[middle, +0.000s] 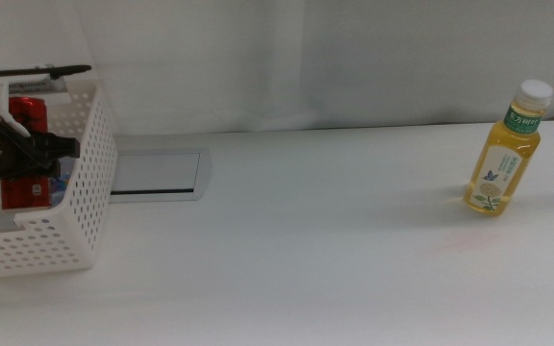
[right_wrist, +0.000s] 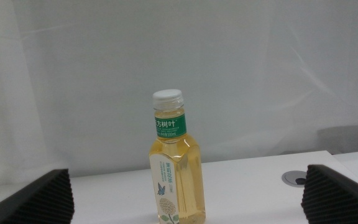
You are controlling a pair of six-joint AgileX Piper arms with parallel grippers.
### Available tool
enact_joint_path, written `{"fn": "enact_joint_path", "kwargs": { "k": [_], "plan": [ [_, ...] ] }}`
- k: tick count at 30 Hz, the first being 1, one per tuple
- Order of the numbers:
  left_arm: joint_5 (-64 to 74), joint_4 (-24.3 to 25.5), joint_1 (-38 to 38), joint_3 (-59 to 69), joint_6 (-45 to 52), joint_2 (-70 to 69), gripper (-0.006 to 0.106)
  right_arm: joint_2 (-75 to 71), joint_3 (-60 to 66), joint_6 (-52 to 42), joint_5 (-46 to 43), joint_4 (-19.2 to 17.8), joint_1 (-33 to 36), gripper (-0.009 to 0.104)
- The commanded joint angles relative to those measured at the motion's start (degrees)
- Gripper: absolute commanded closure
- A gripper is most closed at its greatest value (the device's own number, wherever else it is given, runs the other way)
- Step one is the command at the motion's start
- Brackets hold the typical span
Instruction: Use arms to grab the bottles and put them into the dustbin to the left of the table.
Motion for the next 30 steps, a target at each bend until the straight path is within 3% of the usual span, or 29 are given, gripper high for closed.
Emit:
{"fn": "enact_joint_path", "kwargs": {
  "k": [1, 2, 3, 4, 6, 25, 30],
  "plan": [
    [-2.23, 0.47, 0.09, -0.87, -0.6, -0.49, 0.097, -0.09, 2.33, -0.08, -0.31, -0.01, -0.41, -0.008],
    [-2.23, 0.47, 0.09, -0.87, -0.6, -0.49, 0.093, -0.09, 2.33, -0.08, -0.31, -0.01, -0.41, -0.008],
    [-2.23, 0.07, 0.09, -0.87, -0.6, -0.49, 0.071, -0.09, 2.33, -0.08, -0.31, -0.01, -0.41, -0.008],
    [-2.23, 0.07, 0.09, -0.87, -0.6, -0.49, 0.029, -0.09, 2.33, -0.08, -0.31, -0.01, -0.41, -0.008],
    [-2.23, -0.05, 0.09, -0.87, -0.84, -0.49, 0.007, -0.09, 2.33, -0.08, -0.31, -0.01, -0.41, -0.008],
    [-2.88, -3.12, -0.02, -1.0, -1.86, -5.97, 0.008, -0.09, 2.33, -0.08, -0.42, -0.01, -0.41, -0.008],
    [-3.13, -6.62, -0.02, -1.0, 1.21, -10.96, 0.008, -0.09, 2.33, -0.08, -0.68, -0.01, -0.41, -0.008]
  ]
}}
